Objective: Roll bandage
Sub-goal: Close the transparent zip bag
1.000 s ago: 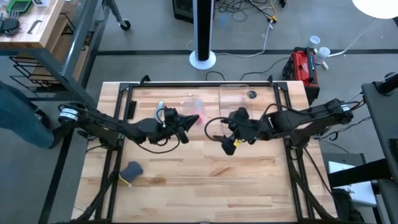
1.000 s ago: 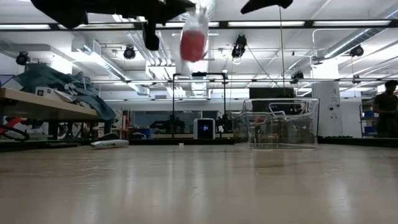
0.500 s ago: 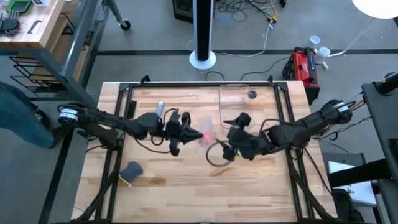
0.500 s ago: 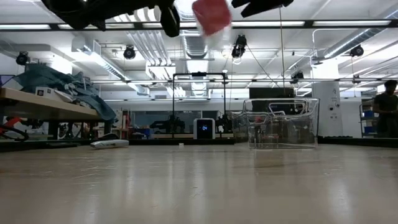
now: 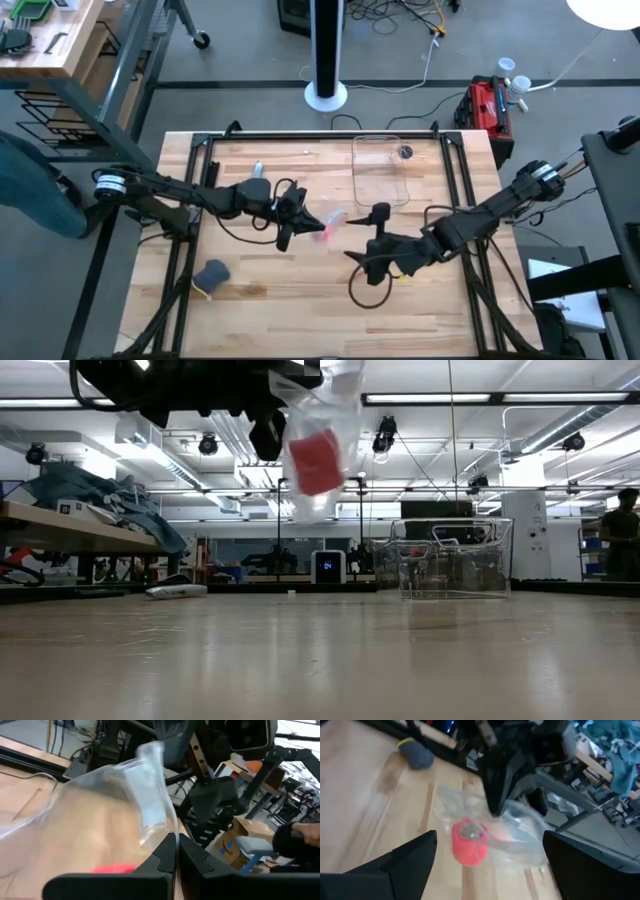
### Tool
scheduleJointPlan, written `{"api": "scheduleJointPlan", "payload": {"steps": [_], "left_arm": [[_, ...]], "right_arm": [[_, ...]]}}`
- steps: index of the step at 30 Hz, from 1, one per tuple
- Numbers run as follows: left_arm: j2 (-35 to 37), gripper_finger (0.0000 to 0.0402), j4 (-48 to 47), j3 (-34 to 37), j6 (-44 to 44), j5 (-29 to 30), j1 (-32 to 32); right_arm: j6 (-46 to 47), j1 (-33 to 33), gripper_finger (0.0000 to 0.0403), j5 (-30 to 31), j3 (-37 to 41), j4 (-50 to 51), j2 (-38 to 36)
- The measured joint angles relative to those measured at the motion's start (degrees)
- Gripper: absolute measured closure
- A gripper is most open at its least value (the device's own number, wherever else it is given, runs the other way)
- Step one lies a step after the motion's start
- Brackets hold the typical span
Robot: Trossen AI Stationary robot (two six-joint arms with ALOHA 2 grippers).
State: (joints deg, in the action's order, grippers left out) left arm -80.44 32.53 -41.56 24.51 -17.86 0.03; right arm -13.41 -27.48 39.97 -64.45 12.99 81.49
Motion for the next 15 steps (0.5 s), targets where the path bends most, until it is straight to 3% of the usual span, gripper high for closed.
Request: {"api": "scheduleJointPlan", "payload": {"steps": [8, 15], "left_arm": [[0.0, 0.0401, -0.1, 0.0, 0.0, -0.3, 0.1], [0.0, 0.0401, -0.4, 0.0, 0.0, -0.3, 0.1]], "right_arm": [[-8.5, 0.1, 0.0047, 0.7, 0.0, -0.4, 2.7], [-19.4, 0.2, 0.0047, 5.2, -0.6, -4.0, 4.6]]}}
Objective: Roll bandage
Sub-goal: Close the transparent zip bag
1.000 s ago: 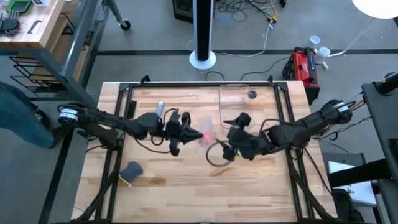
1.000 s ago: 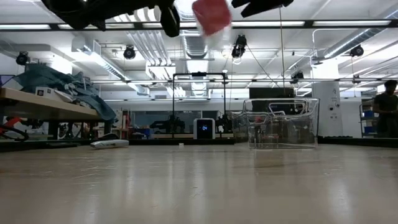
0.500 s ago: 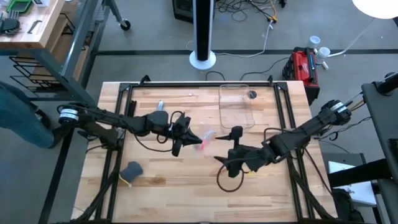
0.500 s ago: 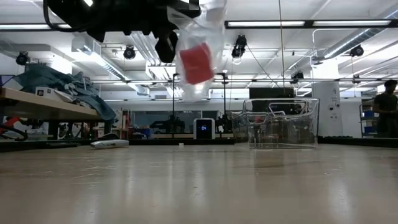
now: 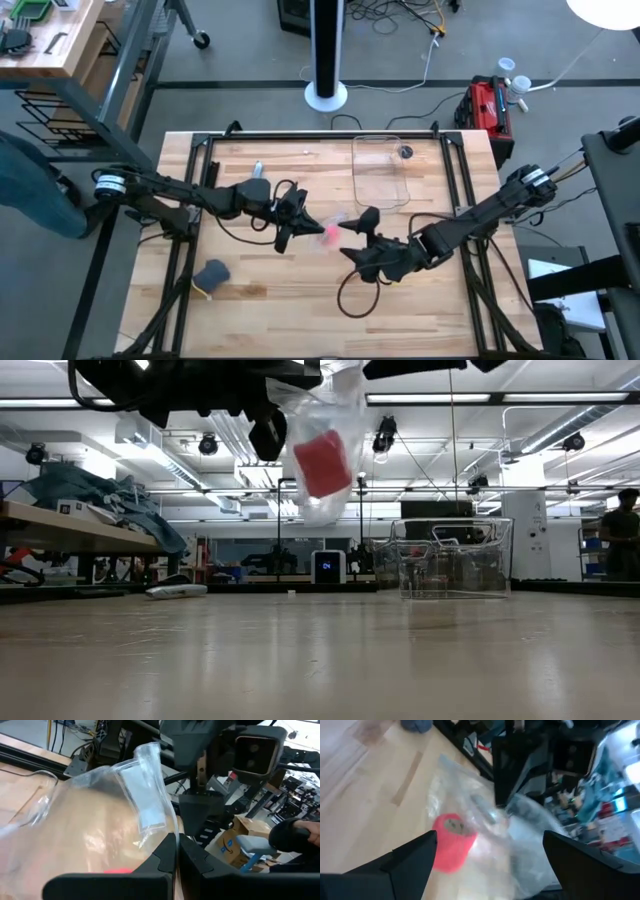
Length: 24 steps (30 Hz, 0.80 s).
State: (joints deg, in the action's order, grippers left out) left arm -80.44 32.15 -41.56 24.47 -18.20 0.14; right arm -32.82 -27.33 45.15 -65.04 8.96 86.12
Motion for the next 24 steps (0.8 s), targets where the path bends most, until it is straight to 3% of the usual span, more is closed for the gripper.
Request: {"api": "scheduleJointPlan", "payload": {"steps": [12, 24], "left_arm": [[0.0, 0.0401, 0.4, -0.8, -0.1, -0.7, 0.0], [0.0, 0.0401, 2.5, -1.9, 1.1, -2.2, -0.1]], "right_arm": [[-4.3, 1.2, 0.0047, -0.2, -3.4, 1.9, 4.2], [-2.3, 1.5, 0.0049, -0.4, -3.7, 4.5, 4.8]]}}
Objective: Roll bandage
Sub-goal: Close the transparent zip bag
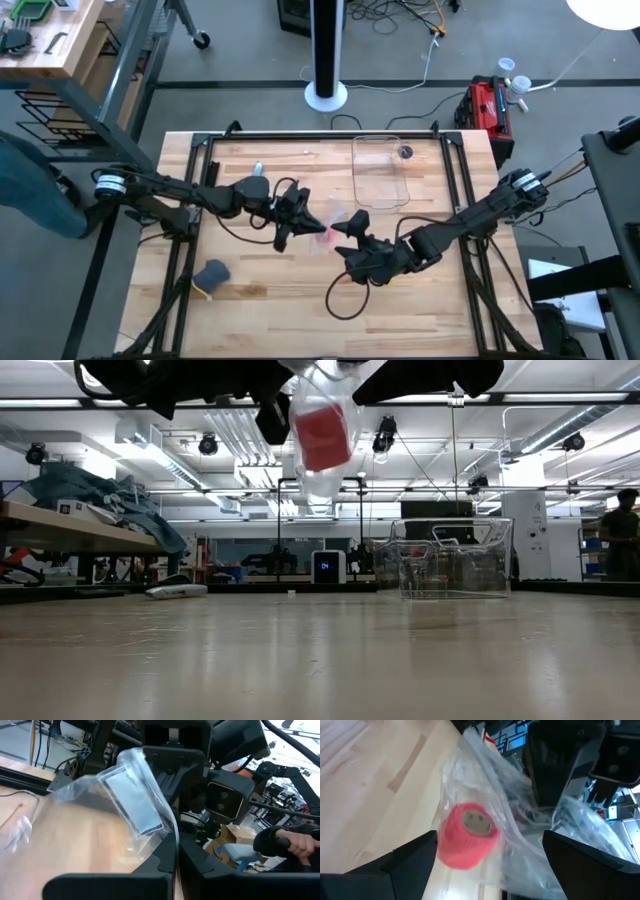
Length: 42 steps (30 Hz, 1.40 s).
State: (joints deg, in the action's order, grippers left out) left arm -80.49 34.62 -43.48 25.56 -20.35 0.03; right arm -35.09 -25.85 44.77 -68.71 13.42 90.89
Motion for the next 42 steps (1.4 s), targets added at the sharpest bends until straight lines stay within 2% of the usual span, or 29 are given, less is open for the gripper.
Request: {"api": "scheduleJointPlan", "payload": {"steps": [5, 13, 18, 22, 29, 33, 38, 42], "left_arm": [[0.0, 0.0401, 0.0, 0.0, 0.0, 0.0, 0.0], [0.0, 0.0401, 0.1, 0.0, 0.0, 0.0, 0.0], [0.0, 0.0401, -0.1, 0.0, -0.7, -0.1, 0.0], [0.0, 0.0401, -0.3, 0.0, -0.9, -0.1, 0.0], [0.0, 0.0401, -0.4, 0.0, -1.1, -0.2, 0.0], [0.0, 0.0401, -0.4, 0.0, -1.1, -0.1, -0.1], [0.0, 0.0401, -0.4, 0.0, -1.2, 0.5, -0.1], [0.0, 0.0401, 0.6, 0.0, -1.3, 1.8, 0.0]], "right_arm": [[1.1, 0.6, 0.0049, -2.3, -0.2, 0.0, 0.0], [5.8, 3.8, 0.005, -9.3, -0.5, 0.5, 0.0], [10.2, 5.8, 0.0069, -16.0, -3.8, 6.3, 0.0], [12.8, 7.7, 0.0109, -20.5, -5.8, 10.0, 0.1], [10.8, 8.2, 0.0205, -22.2, -7.2, 10.4, 0.2], [10.5, 8.2, 0.0275, -22.3, -7.7, 10.4, 0.2], [11.8, 8.1, 0.0386, -22.9, -7.7, 11.9, 0.2], [17.1, 8.1, 0.0399, -22.8, -7.7, 14.0, 0.2]]}}
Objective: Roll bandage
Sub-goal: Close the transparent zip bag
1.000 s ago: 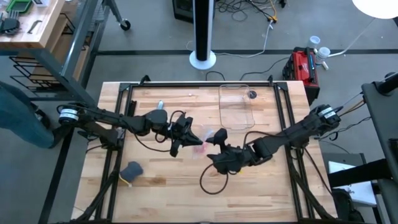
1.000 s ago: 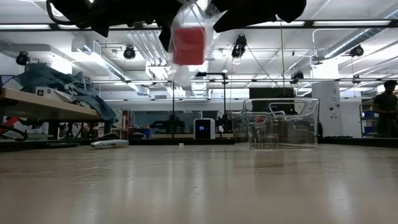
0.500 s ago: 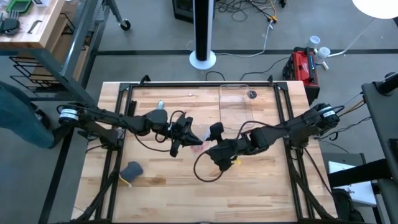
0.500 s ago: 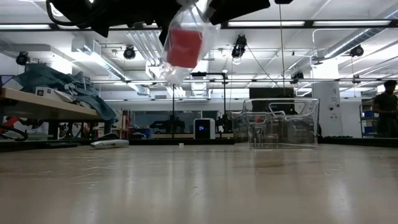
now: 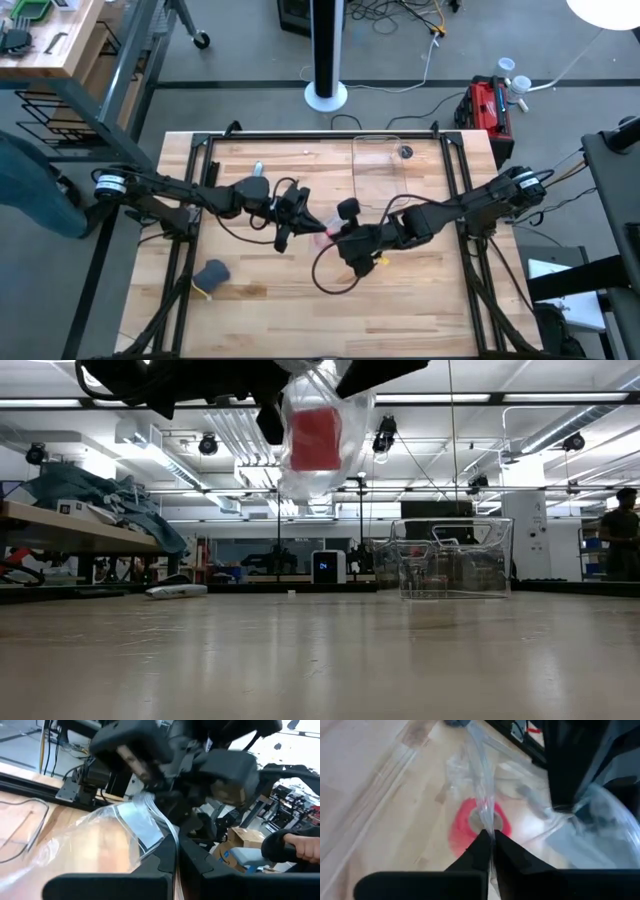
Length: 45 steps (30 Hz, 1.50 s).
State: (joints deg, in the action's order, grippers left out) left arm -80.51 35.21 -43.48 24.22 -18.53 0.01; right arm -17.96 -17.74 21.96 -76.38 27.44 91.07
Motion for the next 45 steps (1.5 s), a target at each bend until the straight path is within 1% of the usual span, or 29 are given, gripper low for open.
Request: {"api": "scheduleJointPlan", "payload": {"steps": [6, 9, 12, 14, 20, 24, 30, 34, 37, 41, 45], "left_arm": [[0.0, 0.0399, 1.5, 0.0, 0.3, 0.0, 0.0], [0.0, 0.0383, -0.6, 0.0, 0.4, -0.6, 0.0], [0.0, 0.0365, -6.4, 0.0, -0.9, -4.1, 0.0], [0.0, 0.0355, -9.4, 0.0, -1.2, -4.8, 0.0], [0.0, 0.0331, -7.9, 0.0, -2.8, -4.9, 0.2], [0.0, 0.0292, -6.3, 0.0, -2.6, -4.9, 0.2], [0.3, 0.021, -4.7, 0.0, -2.3, -4.5, 0.3], [1.1, 0.0177, -5.2, 0.0, -0.5, -3.2, 0.5], [1.9, 0.0168, -7.1, 0.0, -0.1, -3.0, 0.5], [2.3, 0.0167, -12.6, 0.0, -1.0, -3.0, 0.5], [2.5, 0.017, -13.7, 0.0, -1.7, -3.0, 0.6]], "right_arm": [[6.5, -0.2, 0.0402, 0.0, 0.5, 1.0, 0.0], [7.5, -0.4, 0.0402, 0.0, 0.7, 1.0, 0.0], [7.7, -0.5, 0.0402, -0.1, 0.7, 0.4, 0.0], [7.7, -0.8, 0.0403, -0.1, 0.7, 0.4, 0.0], [9.0, -0.9, 0.0403, -1.2, 0.8, 0.2, -0.1], [9.6, -0.9, 0.0403, -1.2, 1.1, 0.1, -0.1], [13.0, -0.9, 0.0403, -1.0, 2.2, 0.0, -0.1], [16.1, -0.9, 0.0403, -1.0, 4.3, -1.4, -0.1], [18.3, -0.9, 0.0403, -1.1, 6.4, -3.5, -0.1], [20.8, -0.9, 0.0403, -1.2, 8.9, -7.7, -0.2], [24.4, -0.9, 0.0403, -1.0, 11.6, -12.7, -0.2]]}}
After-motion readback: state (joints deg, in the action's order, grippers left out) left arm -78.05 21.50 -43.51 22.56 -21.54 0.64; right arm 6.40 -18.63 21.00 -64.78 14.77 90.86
